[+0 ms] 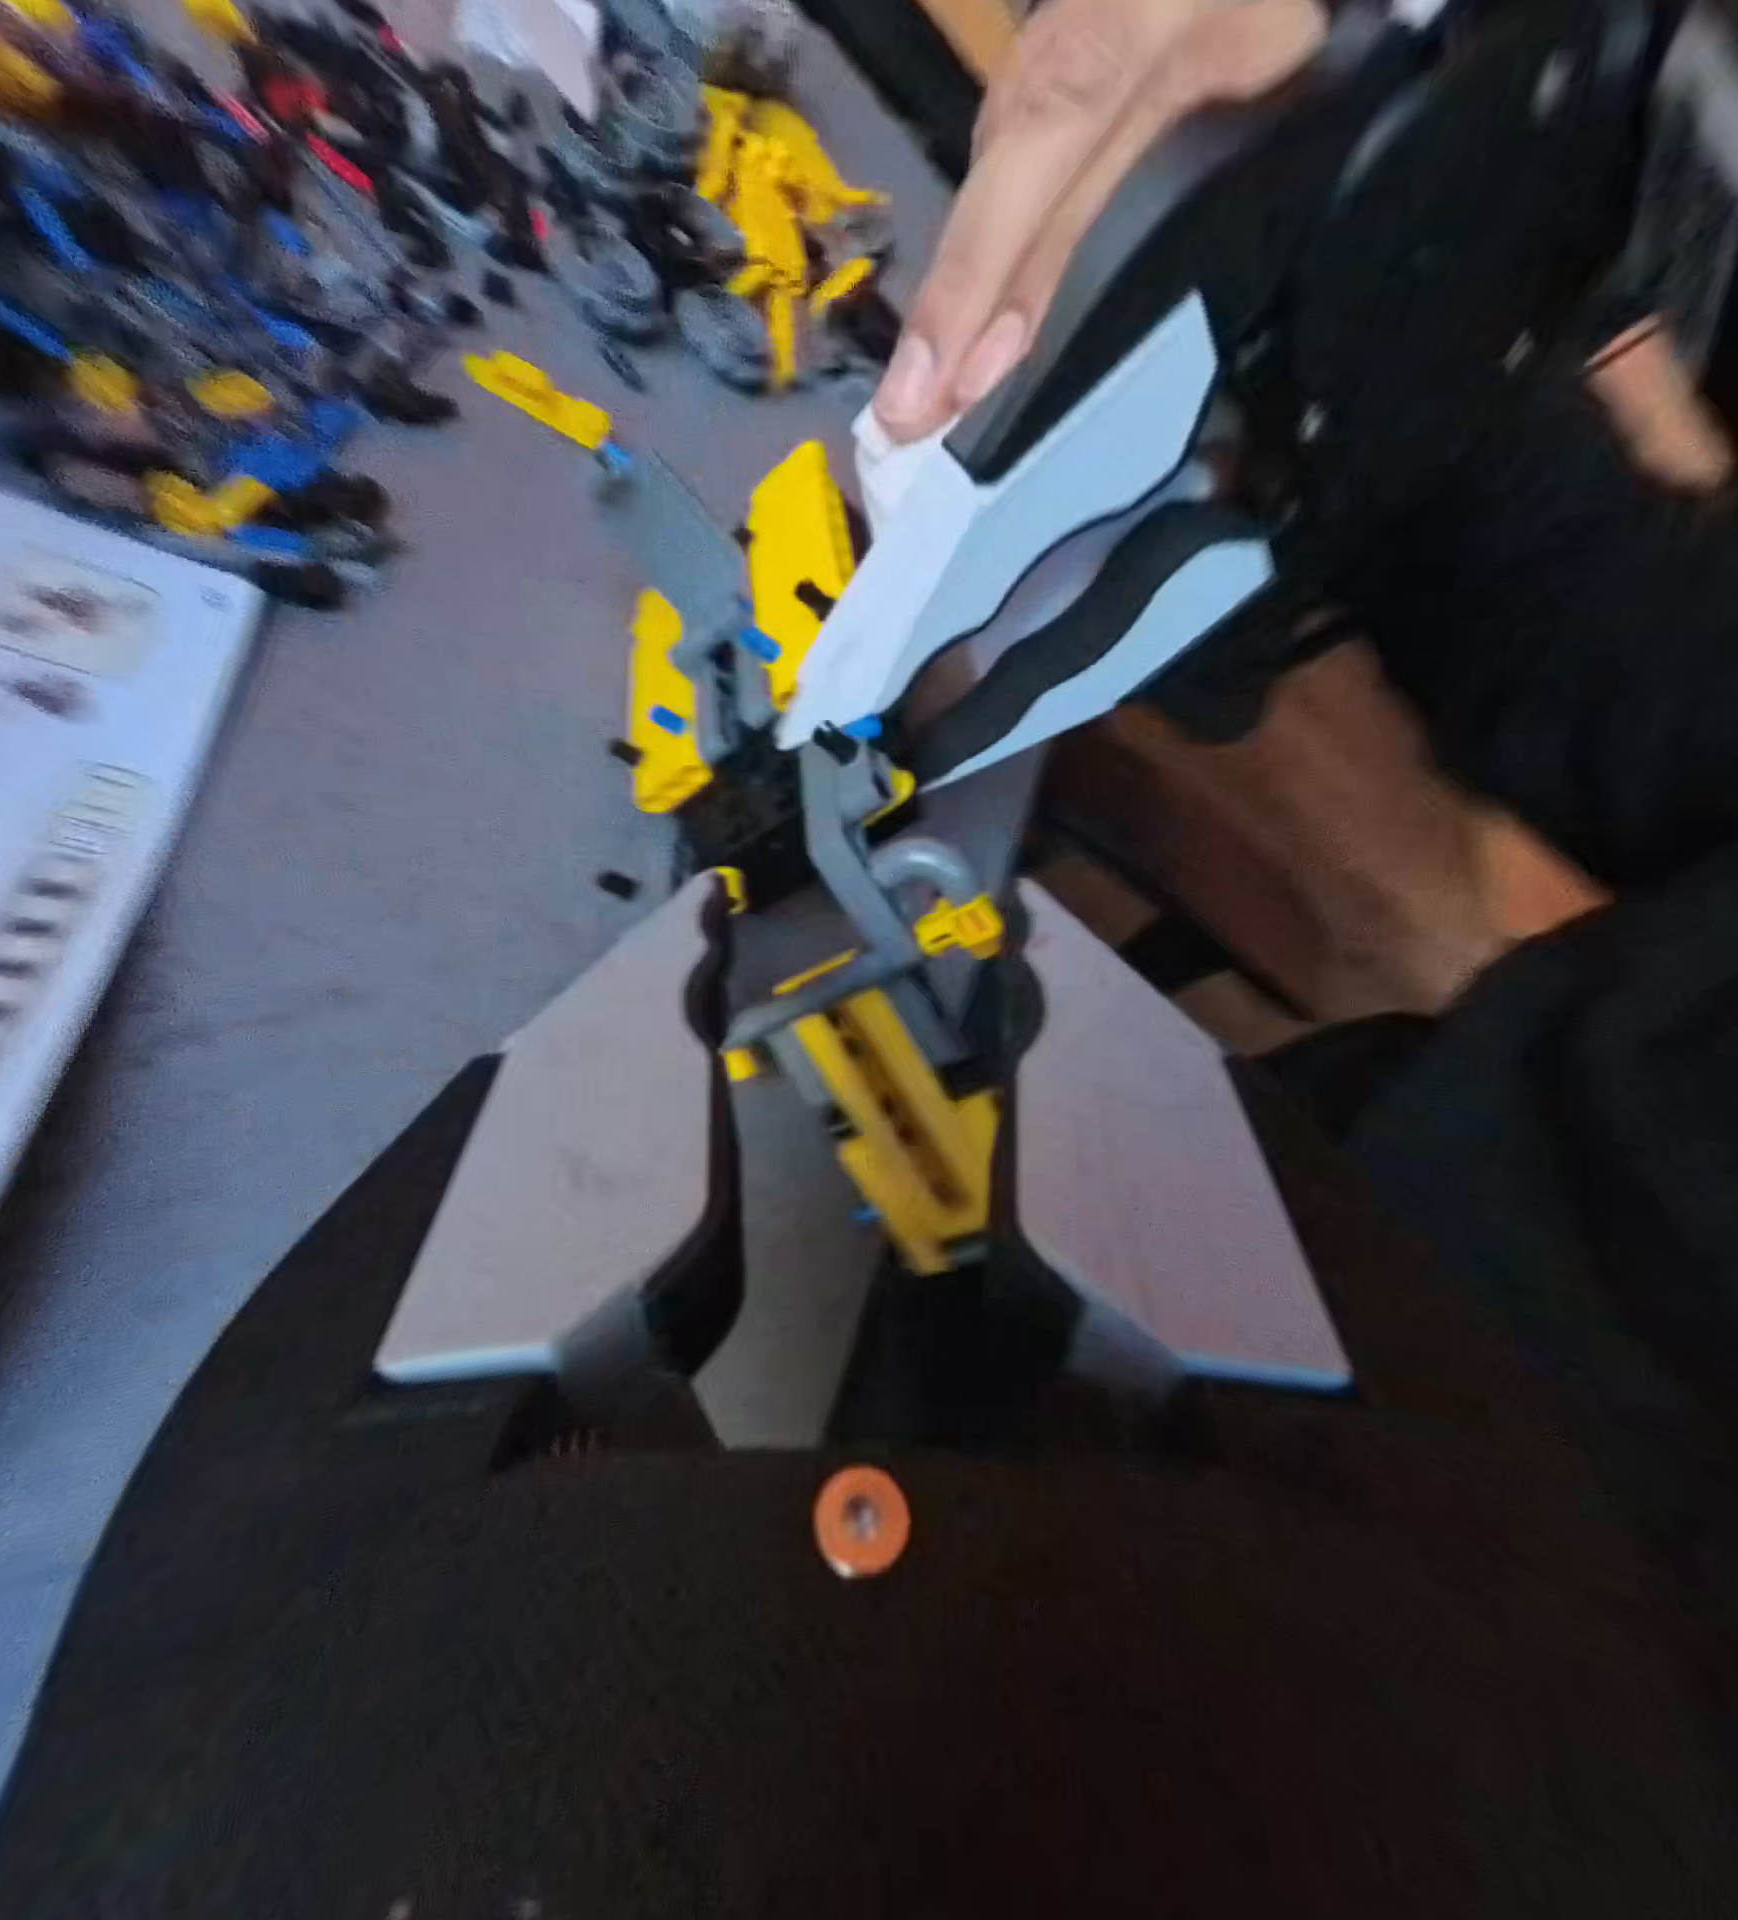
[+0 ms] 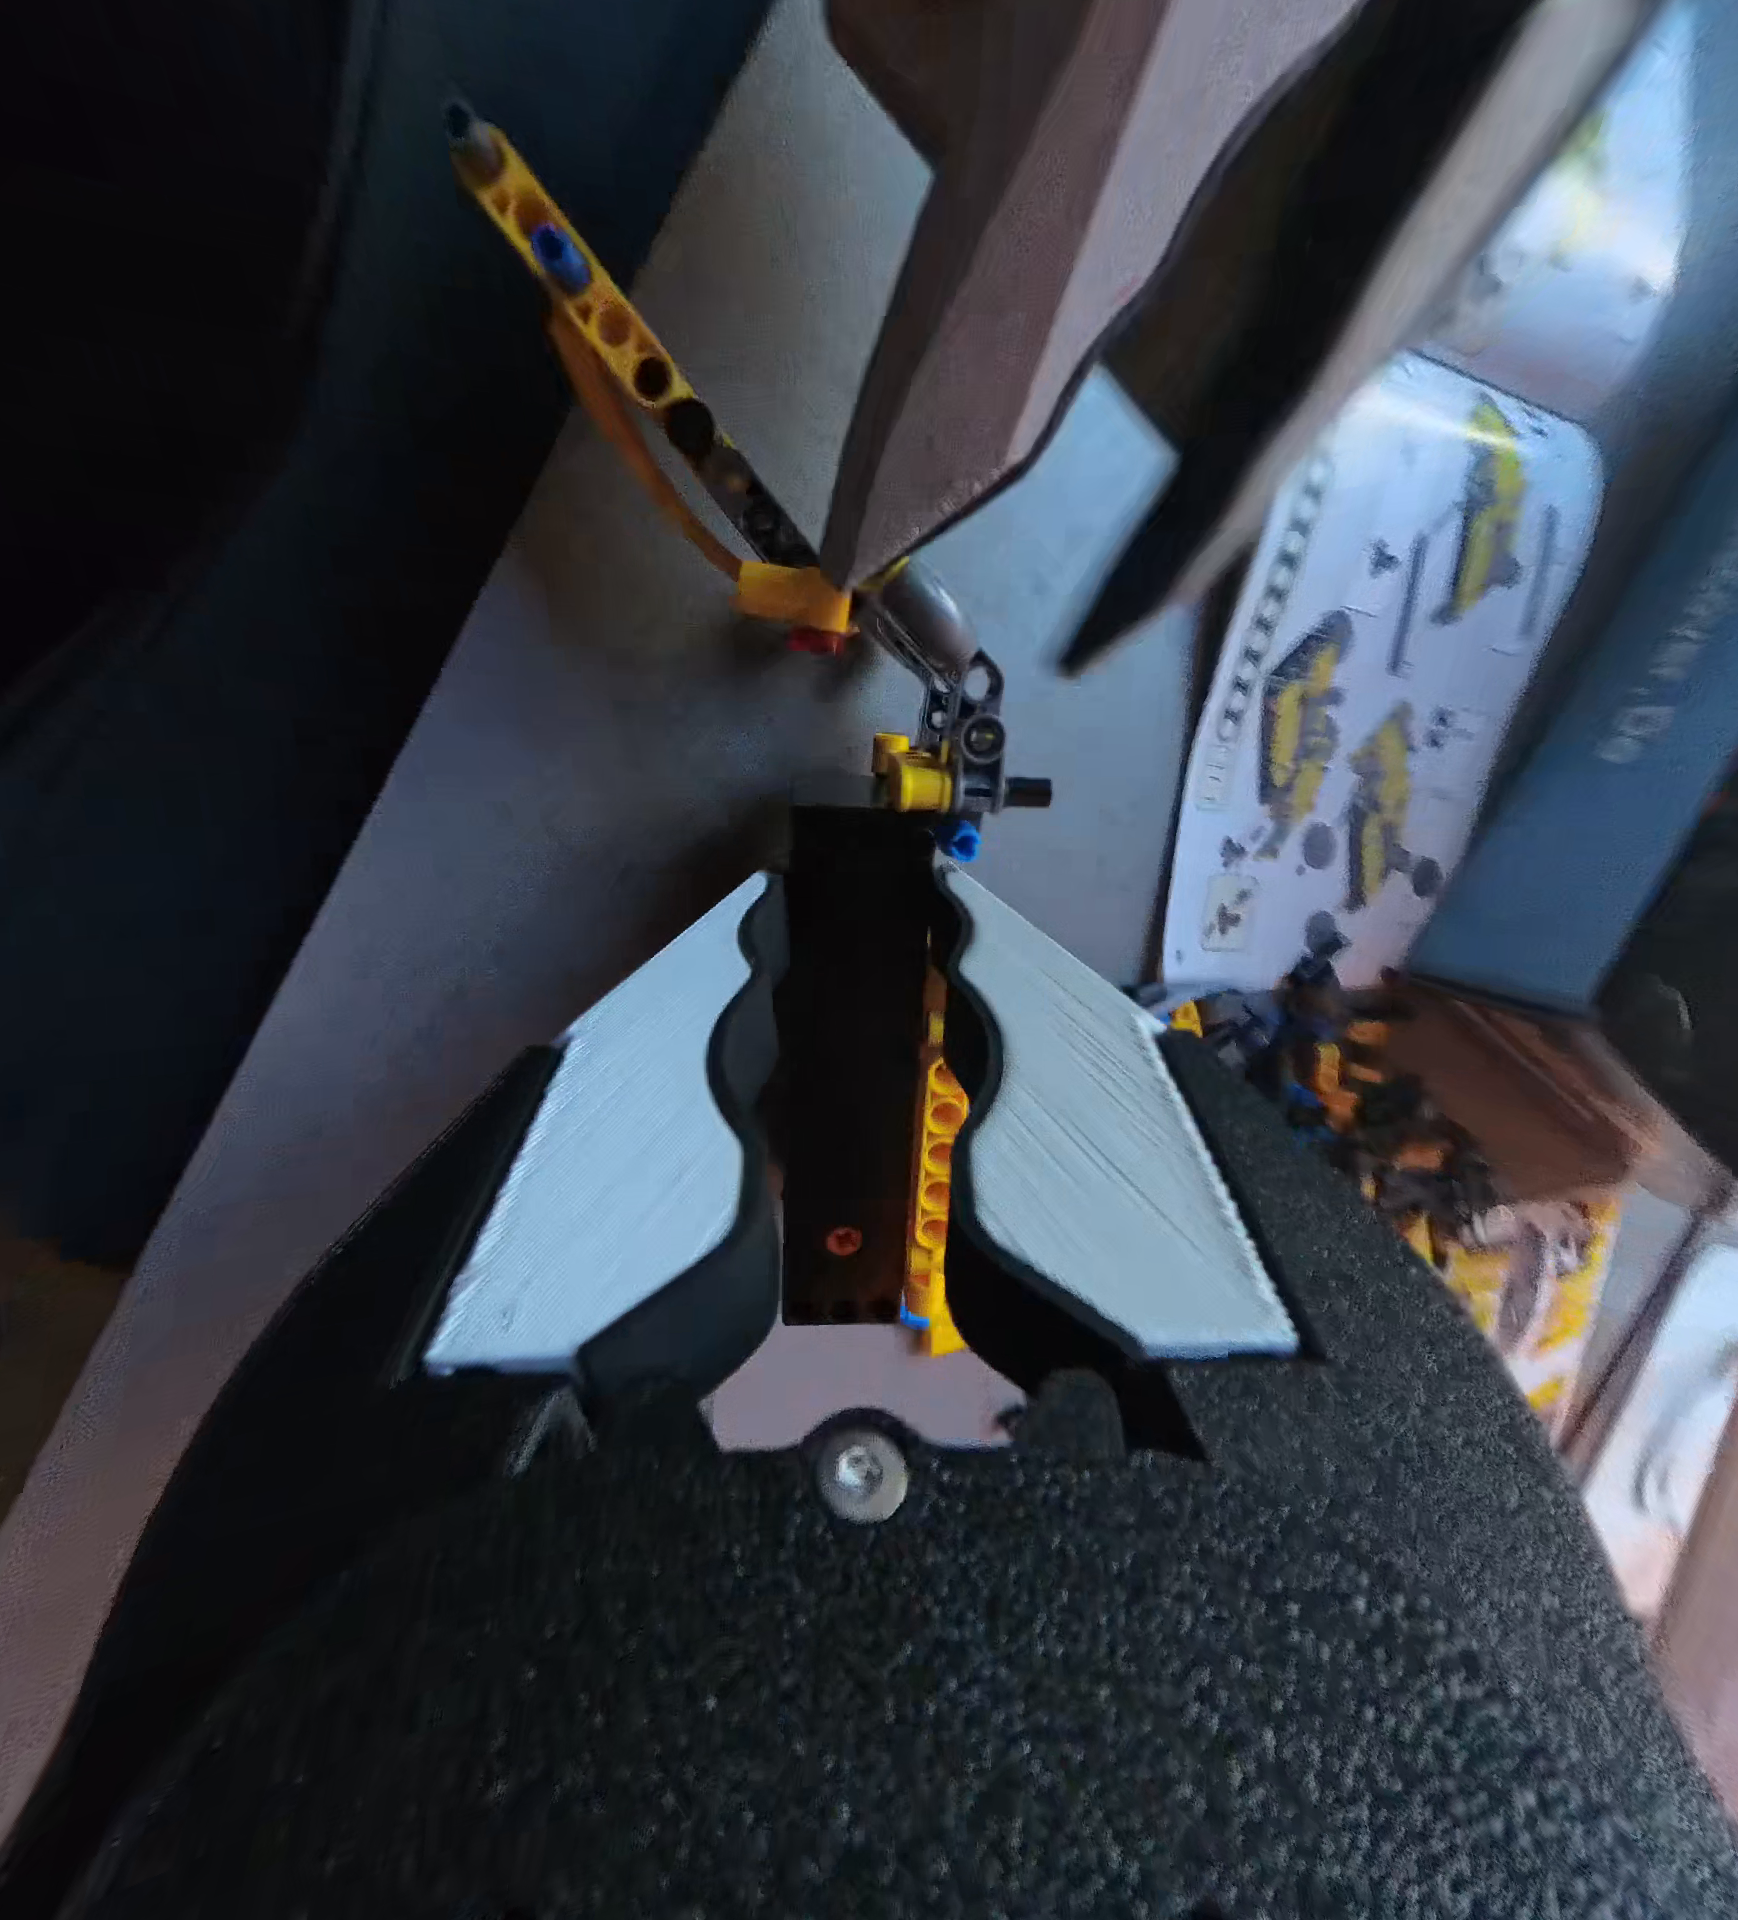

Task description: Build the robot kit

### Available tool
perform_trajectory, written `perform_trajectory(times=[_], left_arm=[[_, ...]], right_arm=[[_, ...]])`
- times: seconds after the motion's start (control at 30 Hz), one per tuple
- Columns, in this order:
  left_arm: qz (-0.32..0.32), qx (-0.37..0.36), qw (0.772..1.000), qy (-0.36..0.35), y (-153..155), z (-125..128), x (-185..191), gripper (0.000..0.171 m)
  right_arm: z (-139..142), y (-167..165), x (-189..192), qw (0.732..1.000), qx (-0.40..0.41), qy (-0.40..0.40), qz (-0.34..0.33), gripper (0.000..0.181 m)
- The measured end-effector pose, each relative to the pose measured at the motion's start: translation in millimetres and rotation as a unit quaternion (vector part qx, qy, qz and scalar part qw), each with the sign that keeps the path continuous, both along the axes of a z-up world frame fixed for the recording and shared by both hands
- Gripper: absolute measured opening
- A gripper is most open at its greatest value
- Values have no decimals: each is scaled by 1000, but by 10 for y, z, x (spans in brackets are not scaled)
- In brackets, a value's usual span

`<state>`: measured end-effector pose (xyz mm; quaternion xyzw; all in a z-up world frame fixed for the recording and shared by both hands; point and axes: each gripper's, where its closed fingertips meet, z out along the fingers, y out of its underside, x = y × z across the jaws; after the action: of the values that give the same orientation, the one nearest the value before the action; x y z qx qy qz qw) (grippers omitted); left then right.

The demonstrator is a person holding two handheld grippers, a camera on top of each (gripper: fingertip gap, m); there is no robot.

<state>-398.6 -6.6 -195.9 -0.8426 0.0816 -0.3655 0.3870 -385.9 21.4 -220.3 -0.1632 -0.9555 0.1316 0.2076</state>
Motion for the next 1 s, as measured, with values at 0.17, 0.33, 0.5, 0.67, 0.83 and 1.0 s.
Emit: perform_trajectory(times=[0.17,0.33,0.5,0.67,0.83,1.0], left_arm=[[-54,60,990,120,-11,2,117,86],[-45,-5,992,115,62,-328,230,56],[-62,17,998,25,2,-138,291,26],[-89,-9,994,-60,-70,-122,433,27],[-13,12,996,-86,117,-135,345,19],[-6,10,988,-155,123,-26,404,18]], right_arm=[[-1,-51,-41,997,3,-42,64,26],[1,22,-16,994,4,-90,60,26],[40,90,-63,993,-31,-115,-6,34],[54,59,-5,997,-38,-68,-8,37],[376,-2,-120,986,-155,15,-56,47],[586,520,-108,928,-215,119,-279,55]])
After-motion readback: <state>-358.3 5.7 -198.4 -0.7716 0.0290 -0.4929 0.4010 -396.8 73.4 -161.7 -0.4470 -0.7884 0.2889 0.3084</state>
